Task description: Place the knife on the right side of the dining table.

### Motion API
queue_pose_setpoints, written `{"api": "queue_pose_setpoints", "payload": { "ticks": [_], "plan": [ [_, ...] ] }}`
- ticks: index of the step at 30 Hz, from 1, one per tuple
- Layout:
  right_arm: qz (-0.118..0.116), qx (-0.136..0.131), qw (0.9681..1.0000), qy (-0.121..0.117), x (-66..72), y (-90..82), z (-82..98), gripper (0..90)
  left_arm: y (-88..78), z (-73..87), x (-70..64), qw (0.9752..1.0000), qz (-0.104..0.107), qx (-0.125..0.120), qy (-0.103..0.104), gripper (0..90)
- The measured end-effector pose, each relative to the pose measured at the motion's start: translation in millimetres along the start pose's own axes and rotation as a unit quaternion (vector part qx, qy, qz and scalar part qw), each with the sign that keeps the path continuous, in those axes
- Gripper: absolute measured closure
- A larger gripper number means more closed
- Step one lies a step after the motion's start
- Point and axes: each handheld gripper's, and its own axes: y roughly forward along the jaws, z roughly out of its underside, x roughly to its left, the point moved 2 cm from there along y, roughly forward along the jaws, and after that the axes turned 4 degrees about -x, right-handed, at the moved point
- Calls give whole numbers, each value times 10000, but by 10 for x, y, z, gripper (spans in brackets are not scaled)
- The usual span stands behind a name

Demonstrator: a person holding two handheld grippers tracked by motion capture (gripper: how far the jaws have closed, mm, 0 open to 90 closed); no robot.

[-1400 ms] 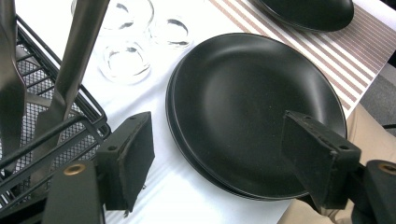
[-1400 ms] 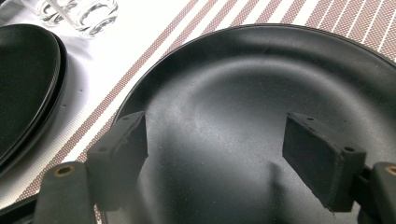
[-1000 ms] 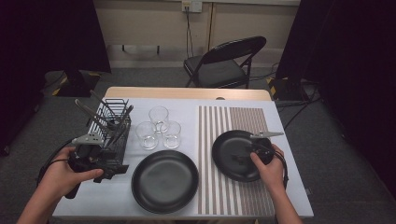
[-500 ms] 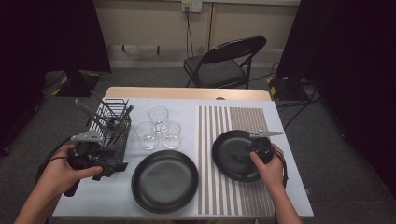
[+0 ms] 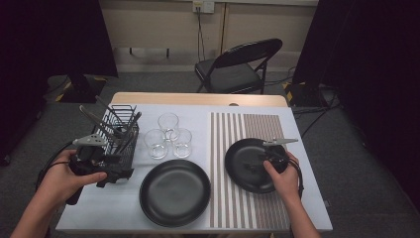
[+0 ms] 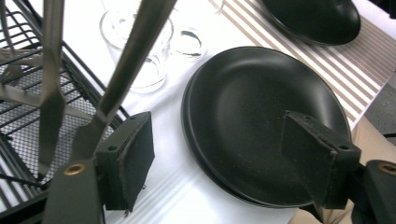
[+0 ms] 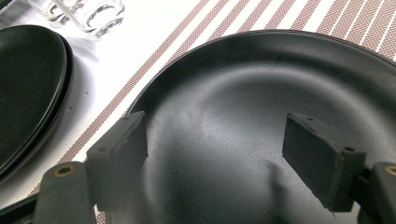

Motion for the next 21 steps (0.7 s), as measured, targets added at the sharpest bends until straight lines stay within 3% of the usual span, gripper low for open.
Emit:
{"api": "queue_pose_setpoints", "payload": {
  "ticks": [15, 21],
  "plan": [
    [-1, 35, 10000, -6, 8, 21, -6, 214, -50, -33, 53, 10000, -52, -24, -19, 278],
    [4, 34, 10000, -14, 13, 16, -9, 214, -52, -86, 38, 9999, -59, -25, 78, 289]
  ]
}}
